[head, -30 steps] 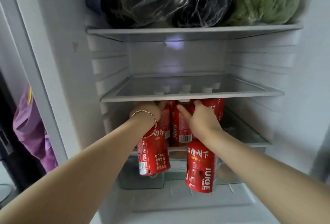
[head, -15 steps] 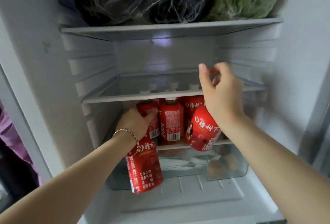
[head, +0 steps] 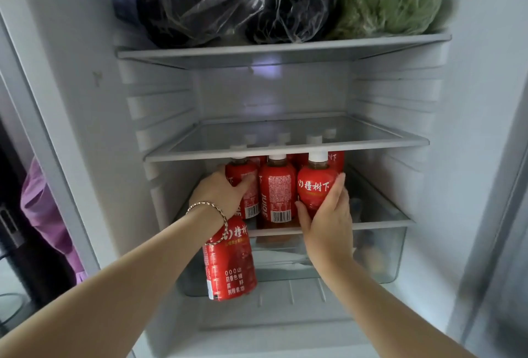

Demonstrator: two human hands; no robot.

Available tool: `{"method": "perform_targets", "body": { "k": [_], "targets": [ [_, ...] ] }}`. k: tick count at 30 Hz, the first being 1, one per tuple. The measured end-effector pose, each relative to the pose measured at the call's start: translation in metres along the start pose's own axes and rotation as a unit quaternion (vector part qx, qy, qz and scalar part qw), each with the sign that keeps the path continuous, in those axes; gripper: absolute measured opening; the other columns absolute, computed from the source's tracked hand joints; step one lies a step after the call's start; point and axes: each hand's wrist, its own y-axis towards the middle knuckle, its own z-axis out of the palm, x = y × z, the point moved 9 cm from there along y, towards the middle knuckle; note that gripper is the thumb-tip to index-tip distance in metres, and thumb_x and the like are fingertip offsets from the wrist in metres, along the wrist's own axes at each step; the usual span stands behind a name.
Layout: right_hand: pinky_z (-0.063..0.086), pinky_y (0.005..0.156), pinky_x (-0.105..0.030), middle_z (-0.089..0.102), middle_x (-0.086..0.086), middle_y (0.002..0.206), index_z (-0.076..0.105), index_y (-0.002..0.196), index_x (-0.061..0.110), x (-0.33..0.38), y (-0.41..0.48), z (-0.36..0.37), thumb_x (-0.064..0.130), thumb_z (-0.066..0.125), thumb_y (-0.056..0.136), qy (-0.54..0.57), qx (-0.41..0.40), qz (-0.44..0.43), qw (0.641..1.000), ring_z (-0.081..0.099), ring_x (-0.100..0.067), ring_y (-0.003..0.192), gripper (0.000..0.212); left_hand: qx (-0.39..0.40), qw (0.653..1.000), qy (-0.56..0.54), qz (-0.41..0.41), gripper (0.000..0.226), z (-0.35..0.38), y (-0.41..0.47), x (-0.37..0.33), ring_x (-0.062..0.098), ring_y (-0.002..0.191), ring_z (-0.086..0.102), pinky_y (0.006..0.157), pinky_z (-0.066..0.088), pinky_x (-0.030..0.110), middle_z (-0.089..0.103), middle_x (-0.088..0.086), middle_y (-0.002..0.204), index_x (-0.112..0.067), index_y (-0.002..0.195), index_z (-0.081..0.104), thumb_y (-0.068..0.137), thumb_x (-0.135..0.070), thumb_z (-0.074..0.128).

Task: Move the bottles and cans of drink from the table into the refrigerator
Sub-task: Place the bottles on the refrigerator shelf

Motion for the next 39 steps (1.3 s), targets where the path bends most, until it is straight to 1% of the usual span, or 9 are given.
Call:
{"method": "perform_targets", "body": {
  "k": [6,10,14,16,19,23,28,31,39],
  "targets": [
    [0.022,0.114,-0.044,0.016,-0.015,0.155,-0.012,0.148,0.001,-0.017,0.026,0.021,0.048,0.043,0.094,-0.109,0.124,0.134,0.977,0.018,-0.030,0.142,0.090,-0.006,1.000,-0.006,0.001,0.058,-0.001,-0.004,-0.001,0.021,0.089,0.061,0.068,0.044,0.028,0.063,0.005,0.109,-0.018,0.122,0.048,0.085,-0.063,0.044],
    [0.026,0.110,-0.042,0.023,-0.018,0.149,0.025,0.145,0.002,-0.020,0.030,0.021,0.024,0.052,0.092,-0.199,0.200,0.199,0.938,0.021,-0.032,0.136,0.064,-0.016,1.000,-0.015,-0.006,0.056,-0.006,-0.009,-0.001,0.022,0.089,0.061,0.066,0.043,0.029,0.063,0.007,0.107,-0.015,0.121,0.049,0.088,-0.060,0.044],
    [0.029,0.106,-0.027,0.034,-0.005,0.141,0.042,0.138,0.012,0.033,-0.010,-0.004,0.029,0.051,0.094,0.105,0.052,0.023,0.993,0.031,-0.015,0.127,0.049,-0.065,0.996,-0.057,-0.037,0.058,-0.018,-0.026,0.009,0.026,0.083,0.061,0.066,0.049,0.033,0.062,0.011,0.099,-0.006,0.123,0.040,0.090,-0.053,0.046],
    [0.030,0.107,-0.026,0.037,0.005,0.141,0.033,0.144,0.021,0.068,-0.043,0.014,0.045,0.053,0.090,0.243,0.204,-0.043,0.947,0.035,-0.005,0.125,0.062,-0.084,0.988,-0.111,-0.059,0.058,-0.026,-0.032,0.019,0.025,0.082,0.058,0.067,0.044,0.033,0.058,0.009,0.099,-0.006,0.123,0.037,0.091,-0.052,0.046],
    [0.039,0.108,-0.035,0.036,0.011,0.142,0.014,0.147,0.032,0.097,-0.078,0.049,0.055,0.069,0.073,0.214,0.375,-0.091,0.897,0.042,-0.009,0.127,0.095,-0.105,0.971,-0.198,-0.088,0.054,-0.044,-0.031,0.029,0.024,0.082,0.062,0.066,0.043,0.028,0.064,0.010,0.101,-0.010,0.119,0.041,0.090,-0.055,0.045],
    [0.049,0.097,-0.031,0.048,0.008,0.128,0.027,0.139,0.033,0.108,-0.067,0.049,0.045,0.078,0.063,0.201,0.266,-0.097,0.938,0.053,-0.009,0.111,0.092,-0.107,0.963,-0.241,-0.061,0.050,-0.067,-0.034,0.011,0.010,0.051,0.055,0.044,0.039,0.021,0.063,0.004,0.069,-0.004,0.099,0.056,0.091,-0.052,0.044],
    [0.053,0.089,-0.030,0.054,0.000,0.116,0.041,0.130,0.018,0.090,-0.050,0.048,0.036,0.082,0.061,0.247,0.124,-0.032,0.961,0.058,-0.015,0.101,0.083,-0.033,0.911,-0.384,-0.149,0.030,-0.064,-0.022,0.018,0.021,0.075,0.051,0.054,0.048,0.027,0.051,0.008,0.085,-0.011,0.081,0.052,0.095,-0.037,0.045],
    [0.053,0.084,-0.029,0.052,-0.002,0.112,0.044,0.127,0.014,0.082,-0.046,0.049,0.030,0.083,0.062,0.247,0.072,0.012,0.966,0.058,-0.018,0.099,0.078,-0.018,0.880,-0.430,-0.202,0.028,-0.064,-0.018,0.025,0.019,0.068,0.048,0.049,0.046,0.024,0.048,0.008,0.076,-0.011,0.070,0.050,0.095,-0.023,0.045],
    [0.049,0.093,-0.034,0.042,-0.006,0.122,0.035,0.136,0.011,0.095,-0.033,0.050,0.028,0.085,0.062,0.218,0.024,-0.004,0.976,0.052,-0.023,0.107,0.091,-0.070,0.833,-0.518,-0.182,0.009,-0.063,-0.013,0.031,0.015,0.062,0.056,0.052,0.051,0.020,0.058,0.005,0.073,-0.006,0.086,0.060,0.091,-0.011,0.056]
  ]
}}
